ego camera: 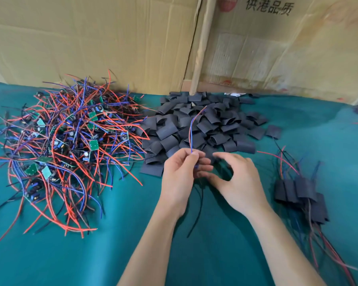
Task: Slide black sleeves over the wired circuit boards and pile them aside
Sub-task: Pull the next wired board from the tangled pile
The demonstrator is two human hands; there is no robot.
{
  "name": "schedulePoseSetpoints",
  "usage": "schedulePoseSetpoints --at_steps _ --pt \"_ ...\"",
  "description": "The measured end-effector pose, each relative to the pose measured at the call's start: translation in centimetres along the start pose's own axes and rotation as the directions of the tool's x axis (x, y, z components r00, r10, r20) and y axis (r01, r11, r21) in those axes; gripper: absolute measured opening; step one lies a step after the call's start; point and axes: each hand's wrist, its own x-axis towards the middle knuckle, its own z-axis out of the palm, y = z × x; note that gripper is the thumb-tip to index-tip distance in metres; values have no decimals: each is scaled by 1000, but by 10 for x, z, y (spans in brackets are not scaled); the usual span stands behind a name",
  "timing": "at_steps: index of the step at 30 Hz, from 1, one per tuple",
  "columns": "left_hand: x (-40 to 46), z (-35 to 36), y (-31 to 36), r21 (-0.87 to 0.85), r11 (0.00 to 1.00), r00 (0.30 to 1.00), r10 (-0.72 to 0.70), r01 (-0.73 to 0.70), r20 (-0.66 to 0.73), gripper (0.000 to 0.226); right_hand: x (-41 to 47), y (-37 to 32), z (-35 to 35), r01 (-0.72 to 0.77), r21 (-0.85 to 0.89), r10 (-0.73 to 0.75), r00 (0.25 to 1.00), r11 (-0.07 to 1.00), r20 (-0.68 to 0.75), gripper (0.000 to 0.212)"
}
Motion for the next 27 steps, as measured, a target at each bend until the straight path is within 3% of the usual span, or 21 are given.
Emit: schedulePoseSetpoints --at_steps 4,8,16,19,21,27 --pt "2 1 -5 56 997 996 54 -51 -68 25 7 3 7 -36 -2 35 995 999 -91 54" --pt "4 -1 -9 60 996 994 68 -63 -87 27 8 3 13 -42 -72 34 994 997 -105 42" --pt "8 -3 -16 75 994 992 89 -82 -93 27 4 1 1 -97 93 117 961 991 -251 32" --pt "9 -3 -17 71 995 993 78 -72 -84 24 1 0 -12 -156 241 226 927 958 -298 24" --pt "7 -1 -17 68 996 995 65 -61 -69 22 -1 -5 -18 -160 351 270 918 922 -291 24" --pt "5 -3 -15 76 992 993 100 -105 58 27 -10 -28 -9 -84 489 170 976 869 -134 31"
